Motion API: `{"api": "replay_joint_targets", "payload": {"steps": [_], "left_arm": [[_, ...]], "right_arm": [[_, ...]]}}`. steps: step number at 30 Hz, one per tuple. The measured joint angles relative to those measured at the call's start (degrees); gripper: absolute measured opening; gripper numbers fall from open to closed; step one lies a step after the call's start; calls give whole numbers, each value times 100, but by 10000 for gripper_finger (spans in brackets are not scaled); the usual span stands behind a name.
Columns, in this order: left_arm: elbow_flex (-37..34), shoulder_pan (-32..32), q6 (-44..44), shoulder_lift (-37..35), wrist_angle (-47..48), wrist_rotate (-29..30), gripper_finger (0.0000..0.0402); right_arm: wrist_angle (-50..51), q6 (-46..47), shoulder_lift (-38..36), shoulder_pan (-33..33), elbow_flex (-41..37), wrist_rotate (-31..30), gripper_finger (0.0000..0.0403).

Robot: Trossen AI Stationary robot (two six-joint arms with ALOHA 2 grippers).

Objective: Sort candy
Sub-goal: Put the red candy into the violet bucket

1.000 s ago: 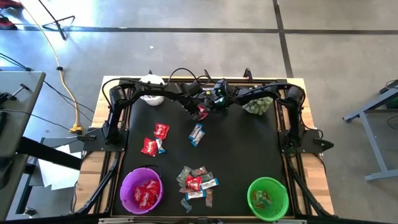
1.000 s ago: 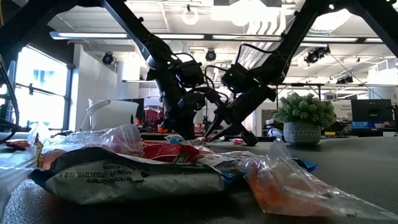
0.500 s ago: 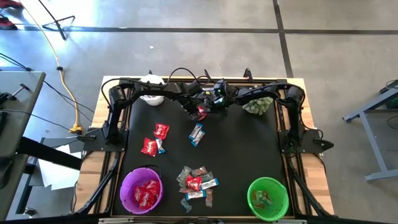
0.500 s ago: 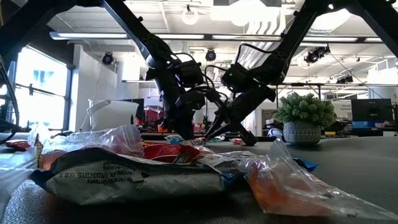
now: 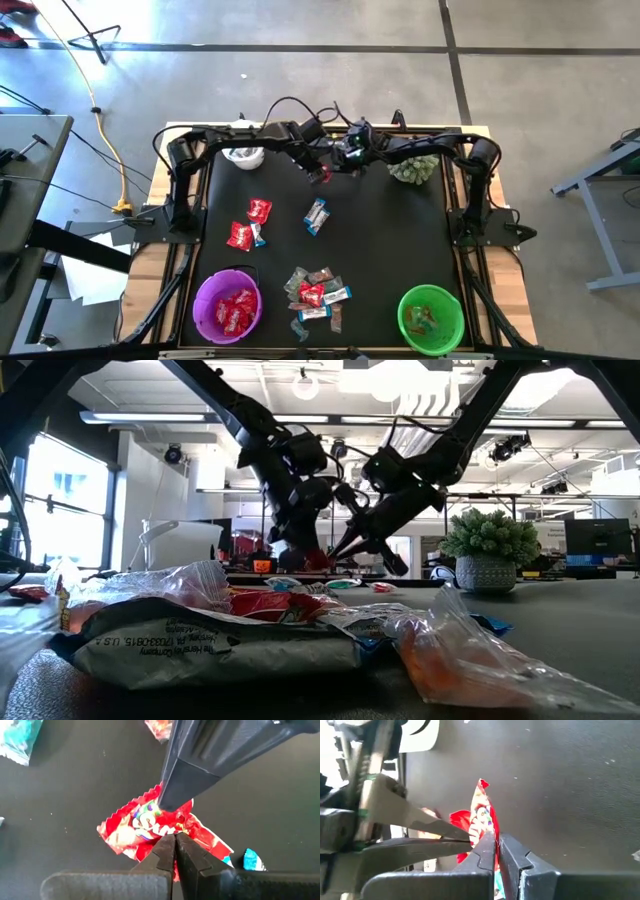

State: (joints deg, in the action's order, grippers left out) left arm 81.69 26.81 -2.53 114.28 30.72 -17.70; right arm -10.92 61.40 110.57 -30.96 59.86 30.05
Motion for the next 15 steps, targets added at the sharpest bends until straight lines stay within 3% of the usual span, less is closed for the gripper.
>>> {"api": "replay_joint_targets", "payload": {"steps": [15], "left_arm": [[1132, 23, 532, 0, 790, 14, 0]], "right_arm": [[226, -339, -878, -259, 22, -115, 0]]}}
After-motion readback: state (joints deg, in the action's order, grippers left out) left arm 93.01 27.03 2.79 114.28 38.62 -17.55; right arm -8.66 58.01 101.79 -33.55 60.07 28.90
